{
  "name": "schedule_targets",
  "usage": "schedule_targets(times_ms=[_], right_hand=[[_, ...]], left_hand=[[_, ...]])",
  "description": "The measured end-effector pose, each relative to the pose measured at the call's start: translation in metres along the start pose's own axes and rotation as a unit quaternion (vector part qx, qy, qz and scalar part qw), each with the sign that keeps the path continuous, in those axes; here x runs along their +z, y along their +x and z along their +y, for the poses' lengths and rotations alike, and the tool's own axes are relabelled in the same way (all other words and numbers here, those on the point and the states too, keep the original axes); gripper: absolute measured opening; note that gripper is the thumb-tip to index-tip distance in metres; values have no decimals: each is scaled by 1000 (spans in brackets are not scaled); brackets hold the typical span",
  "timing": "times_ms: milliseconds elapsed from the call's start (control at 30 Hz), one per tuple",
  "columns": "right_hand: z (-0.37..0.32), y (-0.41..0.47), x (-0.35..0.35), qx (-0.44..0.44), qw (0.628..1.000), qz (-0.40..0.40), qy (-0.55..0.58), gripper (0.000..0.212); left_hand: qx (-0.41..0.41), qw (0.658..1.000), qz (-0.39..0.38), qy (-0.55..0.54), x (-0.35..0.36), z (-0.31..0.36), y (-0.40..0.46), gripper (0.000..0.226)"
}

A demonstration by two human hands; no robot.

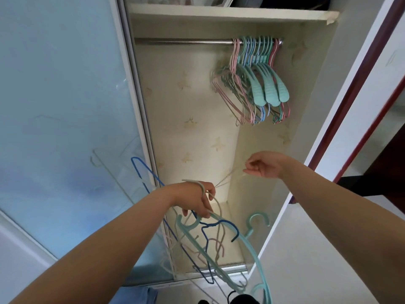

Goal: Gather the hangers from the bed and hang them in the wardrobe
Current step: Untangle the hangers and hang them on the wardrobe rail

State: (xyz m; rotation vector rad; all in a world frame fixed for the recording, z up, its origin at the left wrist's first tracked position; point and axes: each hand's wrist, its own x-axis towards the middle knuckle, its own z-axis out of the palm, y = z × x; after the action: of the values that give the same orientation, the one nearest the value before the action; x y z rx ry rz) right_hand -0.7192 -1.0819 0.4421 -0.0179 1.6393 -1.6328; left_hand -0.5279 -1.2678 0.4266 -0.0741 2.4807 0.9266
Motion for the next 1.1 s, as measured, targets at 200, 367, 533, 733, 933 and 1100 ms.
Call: schedule_targets(times_ms=[200,367,533,733,933,1100], right_hand=[[9,-16,9,38,910,30,-411,55],[7,-25,4,-130,602,235,-752,23],[-12,-38,-6,-323,597,317,-663,37],[-59,-48,7,-411,636,315,-573,33],[-84,-36,40,-443,677,234,-539,36],[-86,-18,55,-461,652,238,-553,23]], left_hand=[[-34,999,11,-9,0,-23,5,36],[-43,998,38,-26,-2,-32,7,43],[-29,996,79,-20,0,-39,6,52],[43,994,97,18,7,-27,11,58],[82,988,119,-58,6,-14,9,60],[85,980,144,-105,6,-19,13,54]])
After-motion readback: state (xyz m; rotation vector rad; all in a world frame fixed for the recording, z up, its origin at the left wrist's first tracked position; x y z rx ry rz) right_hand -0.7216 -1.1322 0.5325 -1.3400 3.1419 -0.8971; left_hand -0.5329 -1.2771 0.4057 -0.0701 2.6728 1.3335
